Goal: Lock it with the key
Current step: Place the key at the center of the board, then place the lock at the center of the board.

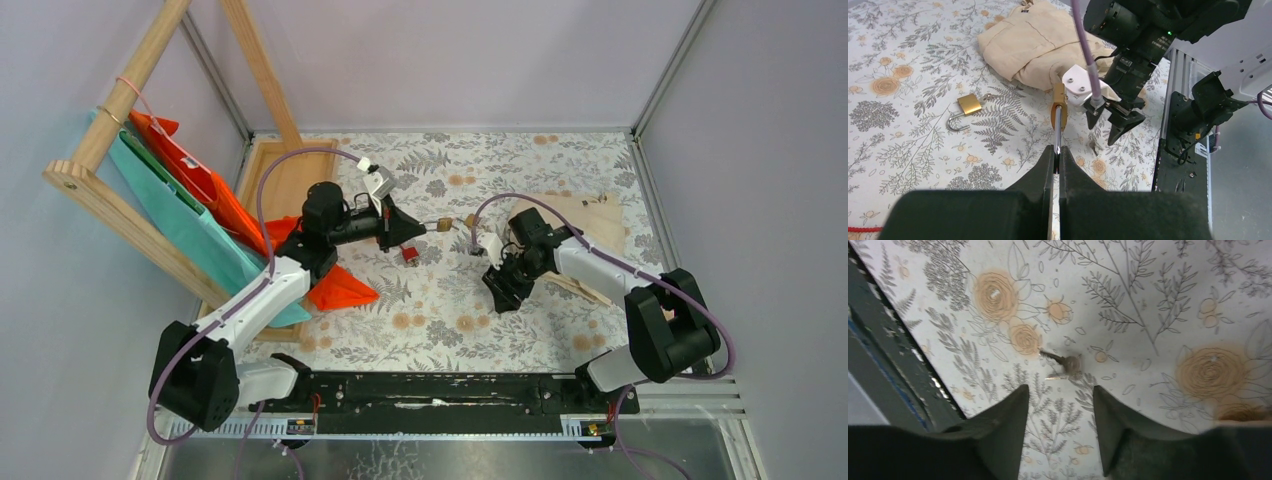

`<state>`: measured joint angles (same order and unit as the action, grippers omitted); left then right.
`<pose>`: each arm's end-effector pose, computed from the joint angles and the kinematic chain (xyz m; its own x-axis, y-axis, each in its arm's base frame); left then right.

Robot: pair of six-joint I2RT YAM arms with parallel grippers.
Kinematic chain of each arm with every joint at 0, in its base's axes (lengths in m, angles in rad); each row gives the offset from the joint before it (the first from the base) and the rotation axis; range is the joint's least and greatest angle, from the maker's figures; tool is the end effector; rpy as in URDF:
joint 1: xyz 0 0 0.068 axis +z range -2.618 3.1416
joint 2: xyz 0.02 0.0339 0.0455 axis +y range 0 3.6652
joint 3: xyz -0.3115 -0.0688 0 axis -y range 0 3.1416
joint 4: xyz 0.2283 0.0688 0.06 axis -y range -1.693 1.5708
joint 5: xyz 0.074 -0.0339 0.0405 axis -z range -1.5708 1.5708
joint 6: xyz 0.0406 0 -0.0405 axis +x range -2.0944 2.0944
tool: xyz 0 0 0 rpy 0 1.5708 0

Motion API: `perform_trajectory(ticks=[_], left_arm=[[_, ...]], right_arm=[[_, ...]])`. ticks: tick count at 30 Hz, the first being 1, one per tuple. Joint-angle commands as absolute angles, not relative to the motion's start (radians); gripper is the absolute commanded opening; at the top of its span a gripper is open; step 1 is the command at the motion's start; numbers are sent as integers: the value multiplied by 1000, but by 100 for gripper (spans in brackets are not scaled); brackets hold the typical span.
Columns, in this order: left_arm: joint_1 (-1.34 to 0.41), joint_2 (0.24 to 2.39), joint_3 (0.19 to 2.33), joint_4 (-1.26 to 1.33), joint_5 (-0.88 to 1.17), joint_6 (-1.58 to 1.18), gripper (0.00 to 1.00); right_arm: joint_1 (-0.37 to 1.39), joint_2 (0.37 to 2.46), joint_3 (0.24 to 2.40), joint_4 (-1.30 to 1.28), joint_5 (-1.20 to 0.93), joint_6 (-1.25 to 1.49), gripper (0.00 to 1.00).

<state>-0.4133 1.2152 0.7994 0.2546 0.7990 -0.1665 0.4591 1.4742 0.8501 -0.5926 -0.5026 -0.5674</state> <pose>0.2133 -0.1253 0.3518 -0.2987 0.0048 -0.9543 0.8907 0.3604 -0.2770 0.2139 0.1276 0.2360 -0.4199 -0.7329 -0.5352 -0.9057 0.3767 0.1947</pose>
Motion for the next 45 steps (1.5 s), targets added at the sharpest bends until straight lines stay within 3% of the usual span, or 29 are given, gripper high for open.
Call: perform_trajectory(ticks=[1,4,10,19,32,37,45], left_arm=[[-408,1246,783,303,776,-178,0],[-411,1271,775,321,770,-195,0],[-468,1376,794,314,708,-195,0],[-630,1662,981,200,684,-204,3],[-713,2027,1168,290,759,-433,11],[-713,2077,1166,332,790,-509,21],[-701,2026,1167,204,758,-378,54]], right_arm=[[455,1449,906,-606,-446,-547,69],[433,1385,939,-616,-444,-539,78],[363,1291,1021,-581,-479,-423,83],[311,1151,923,-457,-397,-358,86],[131,1077,885,-437,-444,-378,86],[102,1098,882,-444,-482,-386,86],[77,1143,857,-447,-541,-420,86]])
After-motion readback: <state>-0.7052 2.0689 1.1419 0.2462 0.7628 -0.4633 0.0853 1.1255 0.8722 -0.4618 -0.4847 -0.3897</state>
